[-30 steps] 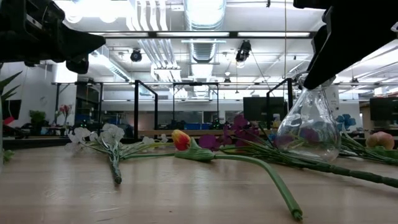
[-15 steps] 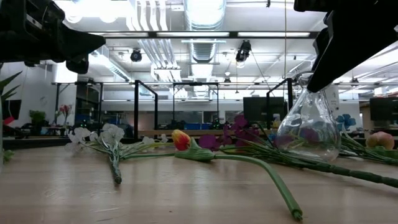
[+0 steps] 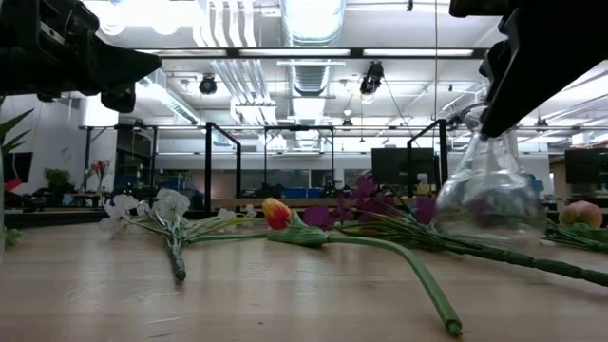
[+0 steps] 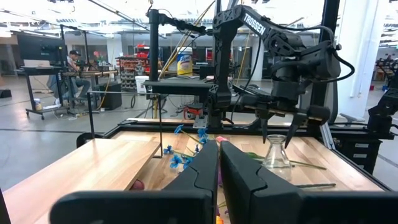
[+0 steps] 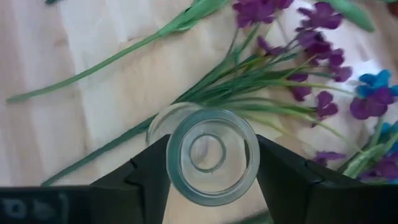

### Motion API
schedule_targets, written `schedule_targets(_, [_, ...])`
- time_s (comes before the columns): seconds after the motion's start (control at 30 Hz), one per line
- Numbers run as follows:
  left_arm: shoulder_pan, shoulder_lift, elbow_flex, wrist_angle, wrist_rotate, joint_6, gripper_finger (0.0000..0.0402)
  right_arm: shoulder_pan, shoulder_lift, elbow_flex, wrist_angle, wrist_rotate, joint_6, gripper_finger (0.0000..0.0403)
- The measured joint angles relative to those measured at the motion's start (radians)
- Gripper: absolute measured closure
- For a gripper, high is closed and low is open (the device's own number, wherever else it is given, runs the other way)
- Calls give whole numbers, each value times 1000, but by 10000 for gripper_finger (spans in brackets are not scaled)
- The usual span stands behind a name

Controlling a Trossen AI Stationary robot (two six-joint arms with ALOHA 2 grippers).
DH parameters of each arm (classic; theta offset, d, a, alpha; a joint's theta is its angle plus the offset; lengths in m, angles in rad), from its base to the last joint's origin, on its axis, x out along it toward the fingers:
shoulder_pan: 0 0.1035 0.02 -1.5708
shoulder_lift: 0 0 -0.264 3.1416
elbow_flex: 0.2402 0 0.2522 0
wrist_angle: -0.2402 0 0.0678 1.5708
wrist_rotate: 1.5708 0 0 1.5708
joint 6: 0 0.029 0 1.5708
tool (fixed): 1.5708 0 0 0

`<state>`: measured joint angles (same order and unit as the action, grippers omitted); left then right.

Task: Pick and place flowers into a vace then onto a shelf
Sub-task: Prepare the right transparent vase

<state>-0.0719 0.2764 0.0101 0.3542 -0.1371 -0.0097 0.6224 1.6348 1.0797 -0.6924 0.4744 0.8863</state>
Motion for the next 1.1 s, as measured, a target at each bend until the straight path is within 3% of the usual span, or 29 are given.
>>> schedule_targets(0.23, [0, 0, 0, 0, 0, 0, 402, 1, -12, 63, -118, -42, -5, 214])
schedule_targets(0.83, [0, 0, 0, 0, 0, 0, 402, 8, 54, 70, -107, -28, -49, 214])
schedule_targets(1.1, [0, 0, 0, -2, 0, 0, 402, 9, 60, 67, -113, -23, 8, 155])
